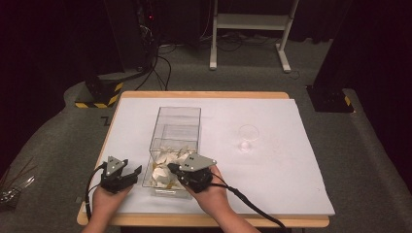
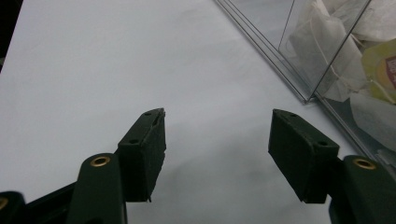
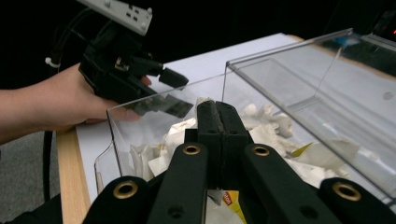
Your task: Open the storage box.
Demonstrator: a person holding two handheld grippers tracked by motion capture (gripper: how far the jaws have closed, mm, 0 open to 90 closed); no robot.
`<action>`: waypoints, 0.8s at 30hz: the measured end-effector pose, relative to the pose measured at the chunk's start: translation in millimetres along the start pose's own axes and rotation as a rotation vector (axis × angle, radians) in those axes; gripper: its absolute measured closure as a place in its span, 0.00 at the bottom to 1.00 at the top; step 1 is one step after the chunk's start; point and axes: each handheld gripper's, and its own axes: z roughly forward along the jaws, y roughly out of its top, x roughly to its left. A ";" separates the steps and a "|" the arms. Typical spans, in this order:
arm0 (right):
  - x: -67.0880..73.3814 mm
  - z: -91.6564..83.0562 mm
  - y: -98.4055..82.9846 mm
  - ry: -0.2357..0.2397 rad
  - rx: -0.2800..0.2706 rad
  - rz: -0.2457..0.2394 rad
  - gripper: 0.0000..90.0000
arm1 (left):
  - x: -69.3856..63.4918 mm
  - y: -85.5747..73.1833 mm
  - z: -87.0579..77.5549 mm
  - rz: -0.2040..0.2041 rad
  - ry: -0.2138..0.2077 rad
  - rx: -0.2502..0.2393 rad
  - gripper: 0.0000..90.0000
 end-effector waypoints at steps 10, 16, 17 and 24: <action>-0.5 -14.9 8.7 -0.023 -0.073 -0.013 1.00 | -0.5 0.1 0.5 -0.002 -0.003 0.005 0.41; -1.4 -20.7 14.1 -0.039 -0.114 -0.025 1.00 | -0.6 0.0 0.4 -0.003 -0.006 0.002 0.42; -1.1 -22.2 15.6 -0.043 -0.126 -0.028 1.00 | -0.4 0.1 0.5 -0.001 -0.006 0.004 0.42; -1.8 -26.0 20.8 -0.050 -0.156 -0.029 1.00 | -0.4 0.2 0.7 0.001 -0.008 0.007 0.42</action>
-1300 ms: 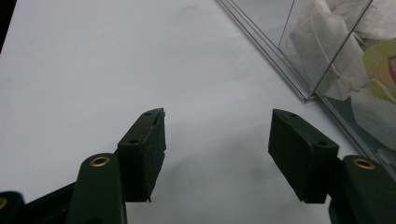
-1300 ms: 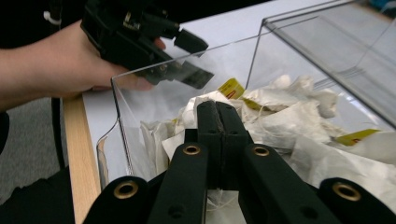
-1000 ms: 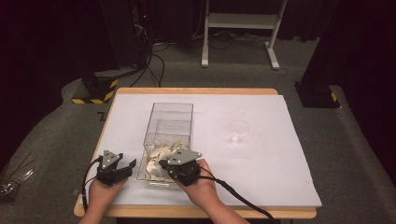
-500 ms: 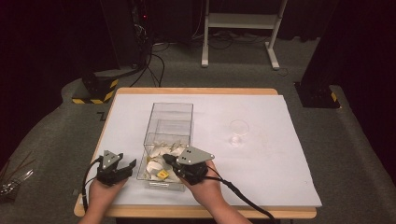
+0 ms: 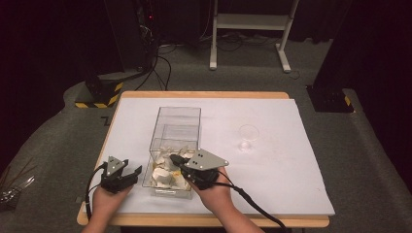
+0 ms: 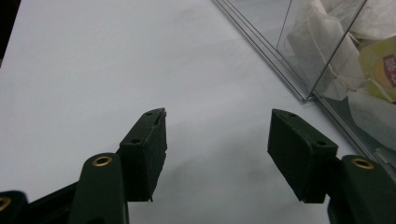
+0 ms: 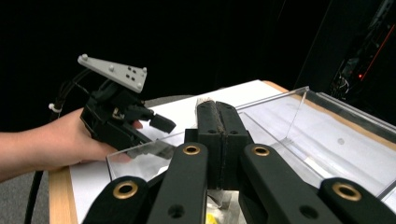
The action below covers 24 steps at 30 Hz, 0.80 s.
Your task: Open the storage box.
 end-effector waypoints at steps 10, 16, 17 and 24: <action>0.6 -6.6 11.6 -0.014 -0.055 -0.009 1.00 | -0.1 -0.1 -0.3 0.000 0.001 -0.004 0.42; 0.3 -9.4 14.8 -0.027 -0.089 -0.012 1.00 | -0.2 -0.2 -0.3 -0.003 0.000 -0.005 0.42; 0.3 -10.4 15.2 -0.030 -0.097 -0.009 1.00 | 0.2 -0.2 -0.5 -0.001 -0.001 -0.003 0.42; -0.3 -14.5 17.6 -0.037 -0.130 -0.007 1.00 | -0.2 -0.2 -0.3 0.000 0.000 -0.004 0.43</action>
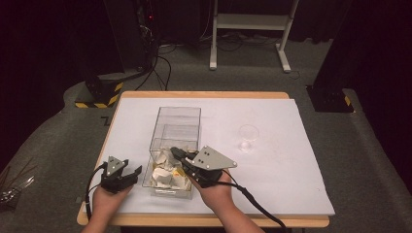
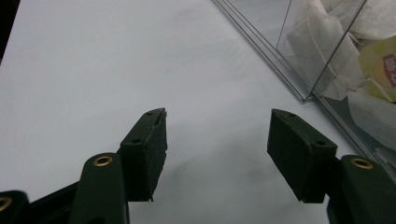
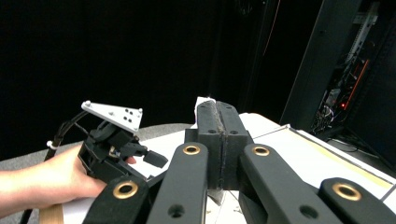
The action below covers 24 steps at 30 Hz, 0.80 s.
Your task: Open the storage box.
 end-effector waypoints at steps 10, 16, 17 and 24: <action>-4.7 -8.4 6.2 -0.016 -0.030 0.003 1.00 | 0.3 0.3 0.6 0.004 -0.001 0.007 0.43; -10.7 -16.1 11.1 -0.034 -0.047 0.005 1.00 | 0.7 0.4 0.7 0.007 -0.001 0.008 0.43; -12.0 -17.5 12.1 -0.039 -0.051 0.005 1.00 | 0.2 0.3 0.6 0.003 -0.001 0.005 0.43; -20.8 -28.2 18.8 -0.066 -0.072 0.005 1.00 | 0.1 0.1 0.5 0.000 -0.001 0.002 0.43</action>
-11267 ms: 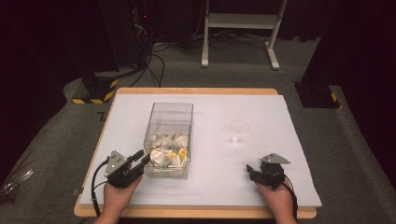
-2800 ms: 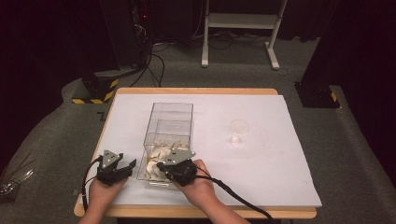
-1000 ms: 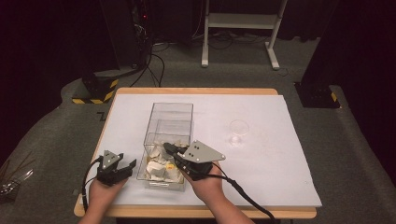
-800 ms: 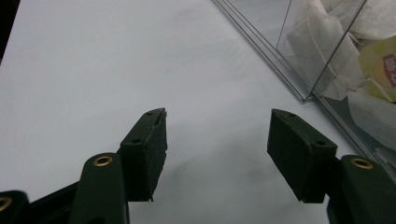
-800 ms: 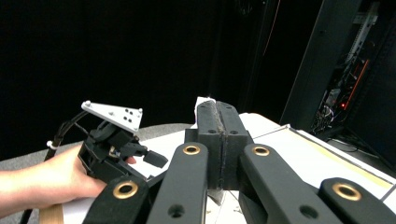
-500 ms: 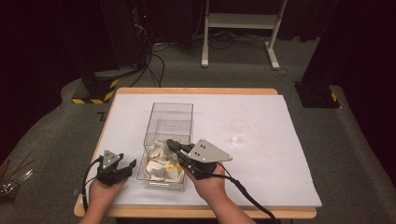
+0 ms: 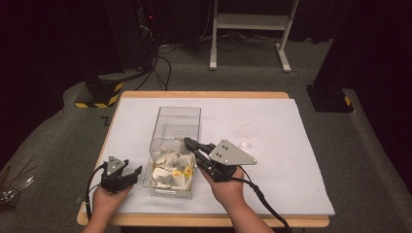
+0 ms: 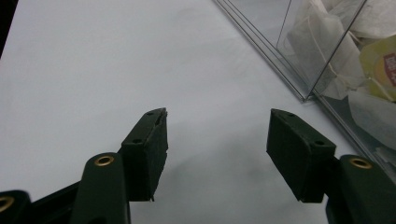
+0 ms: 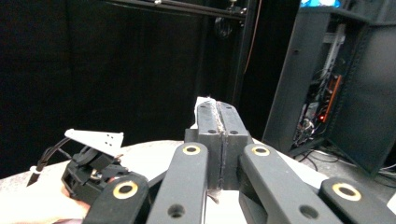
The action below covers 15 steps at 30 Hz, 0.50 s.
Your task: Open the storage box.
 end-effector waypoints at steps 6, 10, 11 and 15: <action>-7.3 -6.9 3.2 -0.026 0.003 -0.010 1.00 | 0.1 0.0 -0.1 0.000 -0.002 0.001 0.43; -13.3 -12.0 4.1 -0.051 0.013 -0.015 1.00 | 0.7 -0.5 -1.0 -0.002 -0.003 -0.010 0.43; -14.9 -12.7 4.0 -0.056 0.013 -0.016 1.00 | 1.5 -0.6 -1.3 -0.007 -0.008 -0.010 0.43; -21.7 -16.0 2.9 -0.077 0.019 -0.015 1.00 | 0.8 -0.8 -1.7 -0.002 -0.016 -0.016 0.43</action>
